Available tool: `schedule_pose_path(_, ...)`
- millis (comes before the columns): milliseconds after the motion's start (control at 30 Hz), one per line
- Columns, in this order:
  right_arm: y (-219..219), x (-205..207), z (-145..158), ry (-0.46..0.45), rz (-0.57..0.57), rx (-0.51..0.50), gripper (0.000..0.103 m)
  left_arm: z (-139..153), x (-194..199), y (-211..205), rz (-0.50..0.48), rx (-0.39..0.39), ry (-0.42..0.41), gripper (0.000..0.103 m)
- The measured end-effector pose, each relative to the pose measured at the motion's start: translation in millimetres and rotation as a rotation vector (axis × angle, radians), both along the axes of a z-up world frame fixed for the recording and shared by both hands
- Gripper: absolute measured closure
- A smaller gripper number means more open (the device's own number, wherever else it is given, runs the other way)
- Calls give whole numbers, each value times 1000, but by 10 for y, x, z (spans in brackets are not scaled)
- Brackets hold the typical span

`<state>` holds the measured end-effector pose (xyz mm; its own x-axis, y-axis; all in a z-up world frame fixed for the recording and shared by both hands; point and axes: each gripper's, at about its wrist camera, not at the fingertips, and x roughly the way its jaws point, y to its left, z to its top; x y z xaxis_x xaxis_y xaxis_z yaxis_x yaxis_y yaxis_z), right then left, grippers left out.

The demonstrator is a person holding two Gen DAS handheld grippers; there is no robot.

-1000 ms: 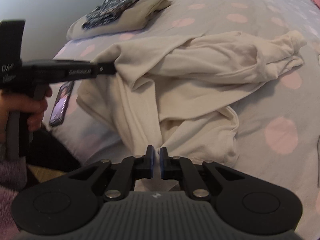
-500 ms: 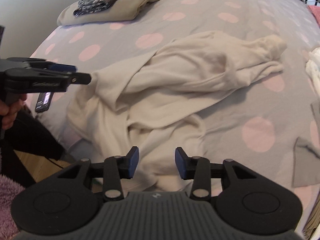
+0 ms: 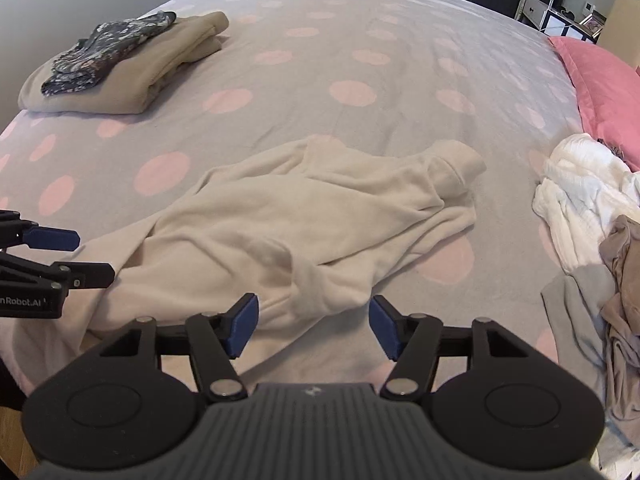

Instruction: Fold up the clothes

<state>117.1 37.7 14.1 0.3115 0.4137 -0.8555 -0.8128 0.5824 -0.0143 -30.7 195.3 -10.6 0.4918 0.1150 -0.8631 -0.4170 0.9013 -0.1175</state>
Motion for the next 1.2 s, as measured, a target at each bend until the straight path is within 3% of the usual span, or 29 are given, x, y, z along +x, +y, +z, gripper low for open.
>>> schedule_pose_path(167,122,85,-177,1,-1,4,37,-85,71,187,57,-50,-40,44)
schedule_pose_path(233,153,113,-255,-3,-2,6,39,-126,83,242,68,-72,-53,54)
schedule_pose_path(267,152,124,-290,4,-1,3,47,-160,81,262,70,-80,-51,62)
schedule_pose_path(300,152,135,-324,12,0,0,64,-193,81,280,73,-86,-46,66)
schedule_pose_path(367,149,147,-369,29,-5,-11,82,-250,68,310,82,-91,-35,82)
schedule_pose_path(467,142,131,-385,30,-5,-25,91,-297,50,329,82,-72,-24,97)
schedule_pose_path(867,-146,51,-182,-35,-65,-26,94,-89,-126,341,100,72,-54,102)
schedule_pose_path(1100,-382,29,48,-160,-130,-7,94,194,-397,469,182,129,-137,103)
schedule_pose_path(1200,-495,72,161,-212,-178,-2,94,354,-484,489,204,195,-160,103)
